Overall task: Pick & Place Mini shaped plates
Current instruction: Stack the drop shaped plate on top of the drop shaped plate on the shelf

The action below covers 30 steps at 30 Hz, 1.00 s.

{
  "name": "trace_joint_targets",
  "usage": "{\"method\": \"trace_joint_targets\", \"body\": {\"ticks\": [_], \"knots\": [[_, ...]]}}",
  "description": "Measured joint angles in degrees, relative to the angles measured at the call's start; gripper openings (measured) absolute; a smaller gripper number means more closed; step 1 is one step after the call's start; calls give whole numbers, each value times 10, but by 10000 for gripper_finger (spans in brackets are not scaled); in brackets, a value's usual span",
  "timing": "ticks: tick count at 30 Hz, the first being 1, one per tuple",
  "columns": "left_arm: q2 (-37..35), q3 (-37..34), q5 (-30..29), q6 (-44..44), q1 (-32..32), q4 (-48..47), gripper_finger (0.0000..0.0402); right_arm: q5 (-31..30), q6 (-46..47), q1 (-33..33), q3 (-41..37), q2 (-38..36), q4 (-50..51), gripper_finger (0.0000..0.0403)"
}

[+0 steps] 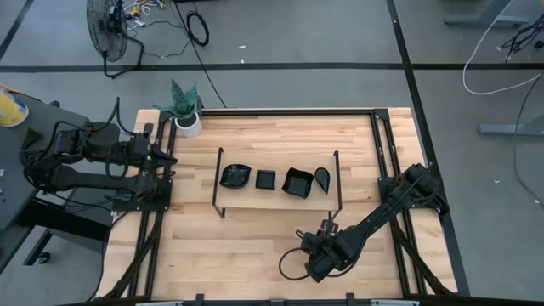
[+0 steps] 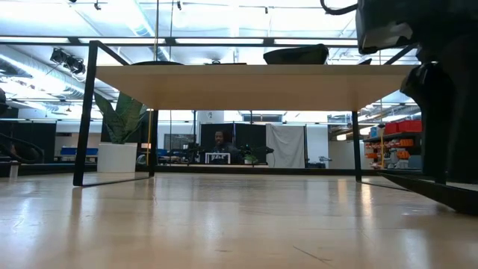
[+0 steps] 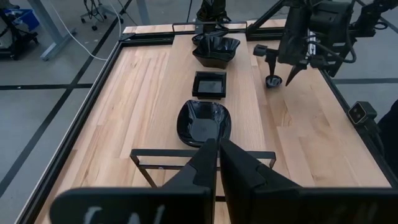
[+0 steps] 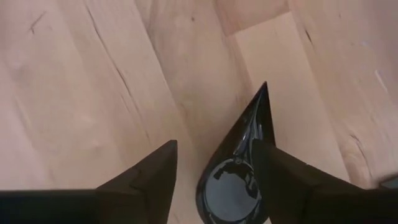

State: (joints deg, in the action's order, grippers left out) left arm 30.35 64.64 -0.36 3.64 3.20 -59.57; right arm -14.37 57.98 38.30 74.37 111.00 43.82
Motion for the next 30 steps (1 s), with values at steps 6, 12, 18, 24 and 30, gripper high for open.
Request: {"method": "trace_joint_targets", "body": {"ticks": [6,12,18,24,30], "knots": [[0,0,0,0,0,0,25,3,0,-2,0,0,-9,175],[0,0,0,0,0,0,25,4,-2,-11,-1,0,-14,156],[0,0,0,0,0,0,25,4,-2,-15,-7,0,-16,153],[0,0,0,0,0,0,25,4,0,-15,-7,0,-16,152],[0,0,0,0,0,0,25,7,1,-15,-7,0,-16,116]]}}
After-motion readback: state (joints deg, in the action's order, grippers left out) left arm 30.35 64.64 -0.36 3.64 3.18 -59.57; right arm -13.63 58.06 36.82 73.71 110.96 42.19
